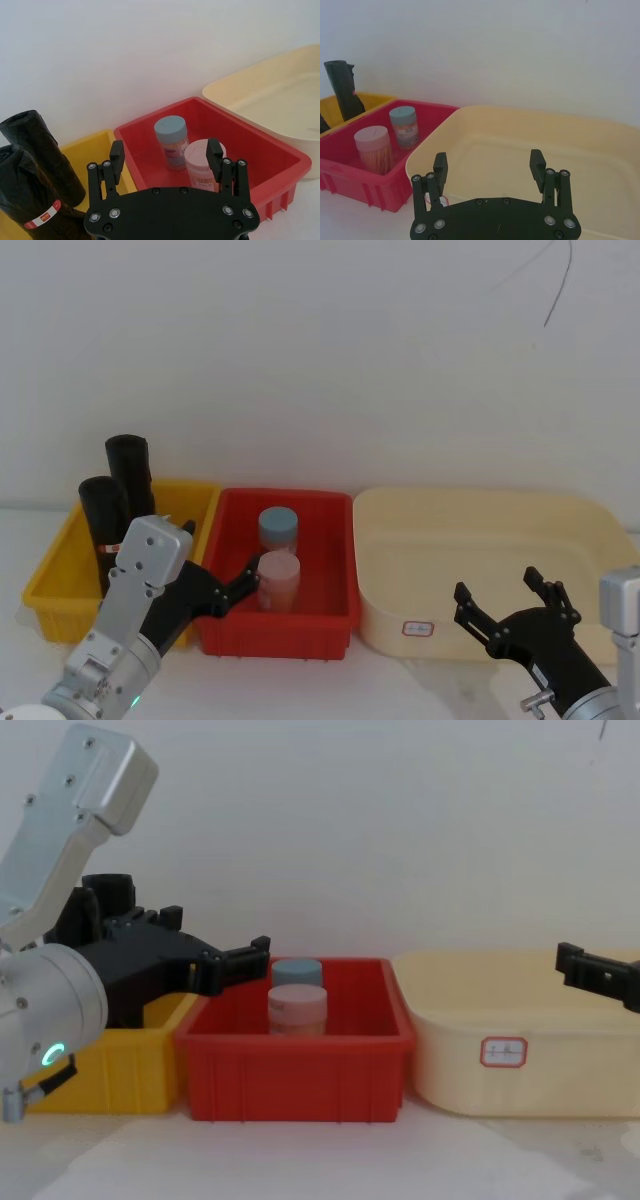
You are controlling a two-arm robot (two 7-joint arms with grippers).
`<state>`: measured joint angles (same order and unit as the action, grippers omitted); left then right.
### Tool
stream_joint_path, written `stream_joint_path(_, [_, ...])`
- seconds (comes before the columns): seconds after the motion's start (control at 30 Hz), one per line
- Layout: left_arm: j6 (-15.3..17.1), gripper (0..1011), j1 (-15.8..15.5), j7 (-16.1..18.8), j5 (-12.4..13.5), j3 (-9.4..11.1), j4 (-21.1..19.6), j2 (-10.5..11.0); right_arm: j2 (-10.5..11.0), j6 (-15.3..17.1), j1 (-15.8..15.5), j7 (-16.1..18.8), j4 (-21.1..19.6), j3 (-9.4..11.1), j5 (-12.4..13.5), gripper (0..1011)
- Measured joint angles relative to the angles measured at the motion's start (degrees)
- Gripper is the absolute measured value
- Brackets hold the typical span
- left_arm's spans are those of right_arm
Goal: Pick up the garbage bag with the one hand and transfer it to the other hand.
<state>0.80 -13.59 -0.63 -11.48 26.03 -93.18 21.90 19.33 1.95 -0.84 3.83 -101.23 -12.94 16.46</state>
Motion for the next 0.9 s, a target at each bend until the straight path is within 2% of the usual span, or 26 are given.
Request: stream_joint_path(0.9, [0.0,1001,0.0,0.0,0.0,0.0,0.0,0.0,0.0,0.0,0.0,0.0,0.0,0.0,0.0,1001])
